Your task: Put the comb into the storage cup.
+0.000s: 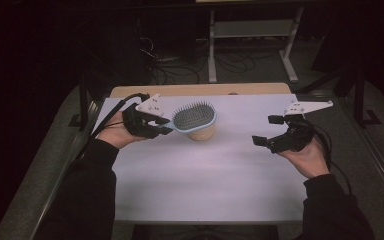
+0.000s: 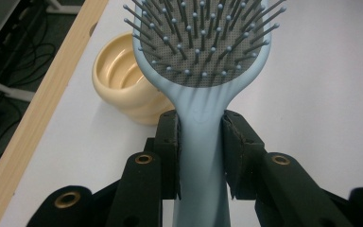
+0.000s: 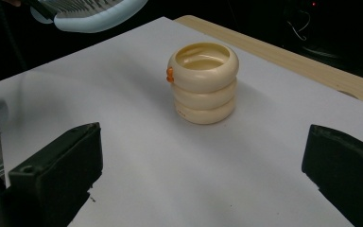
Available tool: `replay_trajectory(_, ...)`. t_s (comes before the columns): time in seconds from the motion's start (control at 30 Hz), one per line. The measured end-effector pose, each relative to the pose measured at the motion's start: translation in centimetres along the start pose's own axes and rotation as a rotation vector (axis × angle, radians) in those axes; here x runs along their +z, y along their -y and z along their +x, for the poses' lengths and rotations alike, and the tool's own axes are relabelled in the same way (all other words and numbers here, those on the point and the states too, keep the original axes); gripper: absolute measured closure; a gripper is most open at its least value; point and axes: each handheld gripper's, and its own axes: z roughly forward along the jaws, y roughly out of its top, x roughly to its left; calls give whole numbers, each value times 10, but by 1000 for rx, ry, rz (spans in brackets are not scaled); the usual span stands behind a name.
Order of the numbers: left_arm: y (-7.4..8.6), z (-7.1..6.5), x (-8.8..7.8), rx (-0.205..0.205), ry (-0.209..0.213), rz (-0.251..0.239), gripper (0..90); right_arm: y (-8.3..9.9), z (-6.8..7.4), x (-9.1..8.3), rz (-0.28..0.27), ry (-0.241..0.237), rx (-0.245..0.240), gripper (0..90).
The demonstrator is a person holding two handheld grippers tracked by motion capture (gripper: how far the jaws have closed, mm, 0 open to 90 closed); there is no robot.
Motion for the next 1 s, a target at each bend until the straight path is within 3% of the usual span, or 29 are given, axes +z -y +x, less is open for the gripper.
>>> replay_trajectory(0.1,-2,3,-1,-7,-9,-8,698,-5,0,3,18,12,-4,0)
replay_trajectory(0.63,-19,2,4,0,8,-41,698,-48,7,13,29,-39,8,0)
replay_trajectory(0.8,-25,1,8,6,19,-58,698,-60,11,19,61,-15,7,0)
replay_trajectory(1.0,-31,1,10,12,15,-77,698,-73,18,25,70,-26,-8,0)
